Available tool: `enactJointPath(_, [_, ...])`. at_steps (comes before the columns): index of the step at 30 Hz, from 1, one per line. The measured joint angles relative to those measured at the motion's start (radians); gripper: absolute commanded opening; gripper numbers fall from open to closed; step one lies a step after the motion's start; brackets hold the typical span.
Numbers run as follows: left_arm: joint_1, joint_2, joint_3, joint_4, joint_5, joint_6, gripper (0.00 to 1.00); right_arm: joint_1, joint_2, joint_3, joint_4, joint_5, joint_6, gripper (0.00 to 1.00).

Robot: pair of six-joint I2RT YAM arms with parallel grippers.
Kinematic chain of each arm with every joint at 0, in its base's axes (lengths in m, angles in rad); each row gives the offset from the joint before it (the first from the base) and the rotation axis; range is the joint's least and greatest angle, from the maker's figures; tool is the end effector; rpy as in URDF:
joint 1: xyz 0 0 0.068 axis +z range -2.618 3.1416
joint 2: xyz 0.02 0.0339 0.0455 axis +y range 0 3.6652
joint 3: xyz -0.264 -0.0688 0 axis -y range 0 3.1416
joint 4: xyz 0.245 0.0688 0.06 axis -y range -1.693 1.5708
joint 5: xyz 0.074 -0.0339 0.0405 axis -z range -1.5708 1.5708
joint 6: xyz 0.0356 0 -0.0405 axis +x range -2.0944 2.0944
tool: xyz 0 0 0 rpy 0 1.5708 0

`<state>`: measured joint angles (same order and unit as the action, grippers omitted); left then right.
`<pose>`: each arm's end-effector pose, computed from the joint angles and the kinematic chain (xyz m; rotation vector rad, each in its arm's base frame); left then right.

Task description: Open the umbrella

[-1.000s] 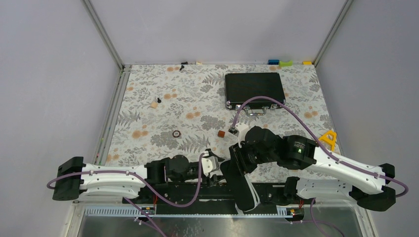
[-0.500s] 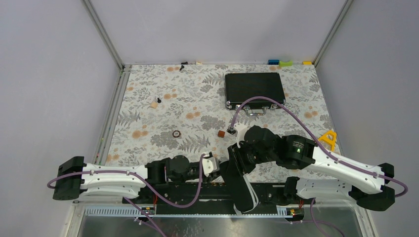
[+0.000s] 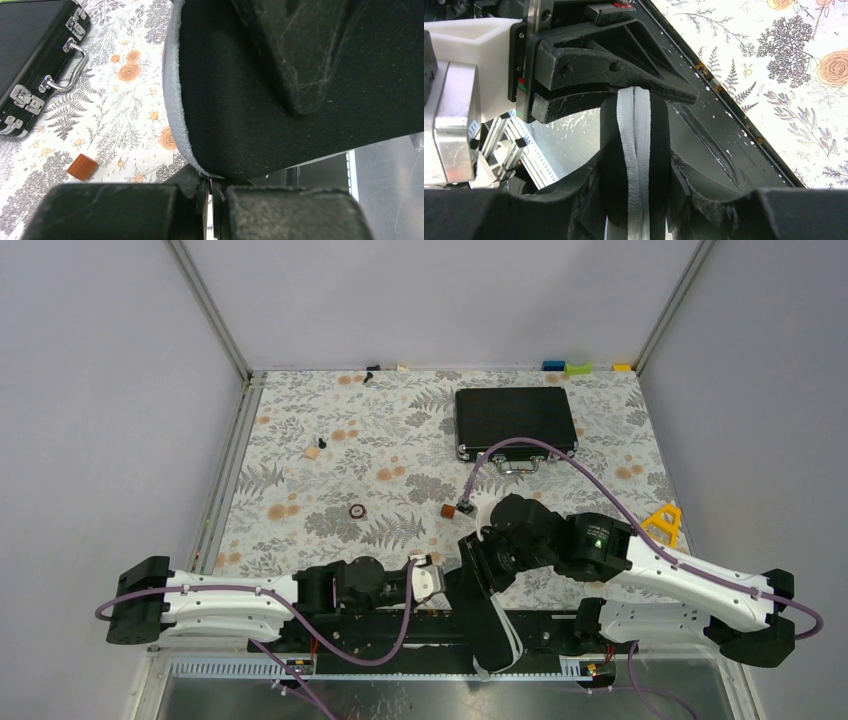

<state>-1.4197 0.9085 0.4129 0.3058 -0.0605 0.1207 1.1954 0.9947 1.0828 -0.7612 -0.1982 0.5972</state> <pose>0.0336 -0.2066 0.2373 1.2526 1.3576 -0.8782 0.0668 0.1887 0.3483 -0.8531 2.3594 1.0983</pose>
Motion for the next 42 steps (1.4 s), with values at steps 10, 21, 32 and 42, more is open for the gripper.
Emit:
enactJointPath(10, [-0.021, -0.018, -0.014, 0.006, -0.042, 0.049, 0.0, 0.0, -0.003, 0.0, -0.001, 0.029, 0.0, 0.0])
enactJointPath(21, [-0.089, 0.024, -0.015, 0.064, -0.132, 0.097, 0.0, 0.003, -0.051, 0.0, -0.008, 0.096, 0.007, 0.0])
enactJointPath(32, [-0.146, 0.075, -0.014, 0.095, -0.208, 0.134, 0.0, 0.003, -0.051, -0.004, -0.02, 0.11, 0.015, 0.0])
enactJointPath(42, [-0.152, 0.098, -0.014, 0.109, -0.22, 0.133, 0.0, 0.006, -0.083, -0.052, 0.019, 0.131, 0.026, 0.0])
